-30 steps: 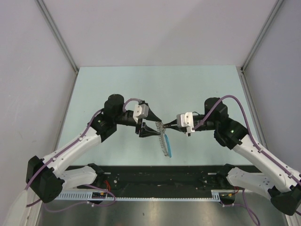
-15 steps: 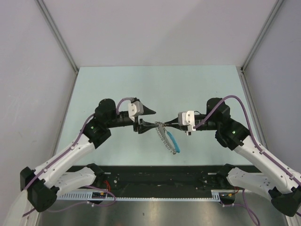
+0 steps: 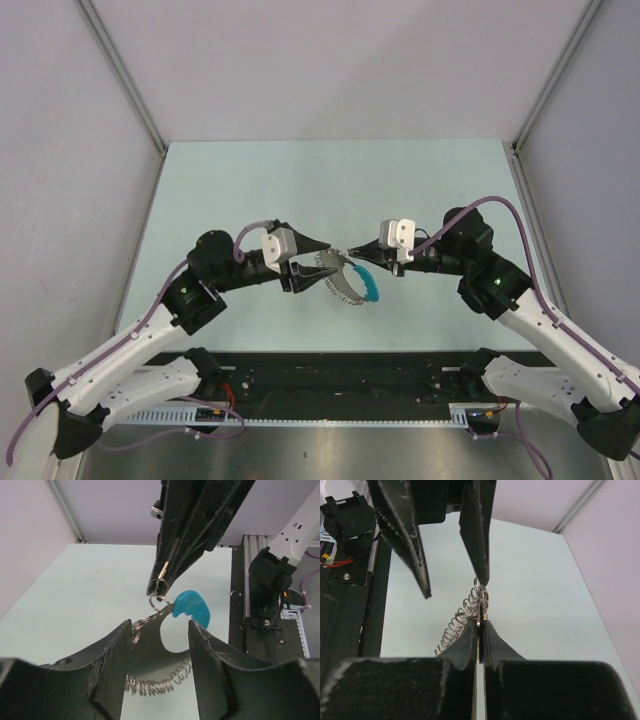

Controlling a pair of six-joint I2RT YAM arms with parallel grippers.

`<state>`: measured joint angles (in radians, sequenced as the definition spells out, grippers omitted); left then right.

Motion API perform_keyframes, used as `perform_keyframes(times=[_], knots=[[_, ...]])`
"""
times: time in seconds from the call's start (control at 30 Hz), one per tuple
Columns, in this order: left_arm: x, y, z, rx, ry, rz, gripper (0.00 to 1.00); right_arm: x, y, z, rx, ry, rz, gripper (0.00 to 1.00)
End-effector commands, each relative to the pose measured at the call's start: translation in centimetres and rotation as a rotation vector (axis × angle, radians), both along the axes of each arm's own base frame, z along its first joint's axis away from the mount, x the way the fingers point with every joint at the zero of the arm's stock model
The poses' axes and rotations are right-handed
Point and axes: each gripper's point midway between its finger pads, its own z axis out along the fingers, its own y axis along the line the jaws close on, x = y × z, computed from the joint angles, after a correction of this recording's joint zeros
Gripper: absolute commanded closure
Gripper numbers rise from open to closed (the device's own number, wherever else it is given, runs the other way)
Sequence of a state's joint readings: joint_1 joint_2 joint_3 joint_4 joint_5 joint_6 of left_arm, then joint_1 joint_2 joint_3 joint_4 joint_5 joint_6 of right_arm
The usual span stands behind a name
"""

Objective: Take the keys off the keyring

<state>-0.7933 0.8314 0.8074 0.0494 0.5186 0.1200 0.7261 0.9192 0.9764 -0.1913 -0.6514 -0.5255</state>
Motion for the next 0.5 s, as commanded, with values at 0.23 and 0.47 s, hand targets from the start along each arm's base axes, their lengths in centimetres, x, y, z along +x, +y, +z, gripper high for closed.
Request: perform_keyframes(times=[0.23, 0.47], knots=[[1.1, -1.9, 0.8, -0.038, -0.002, 0.082, 0.51, 0.7, 0.1, 2.8, 0.089, -0.026, -0.044, 1.00], [2.0, -1.6, 1.7, -0.046, -0.009, 0.151, 0.56, 0.8, 0.0, 2.5, 0.081, -0.008, -0.055, 1.00]])
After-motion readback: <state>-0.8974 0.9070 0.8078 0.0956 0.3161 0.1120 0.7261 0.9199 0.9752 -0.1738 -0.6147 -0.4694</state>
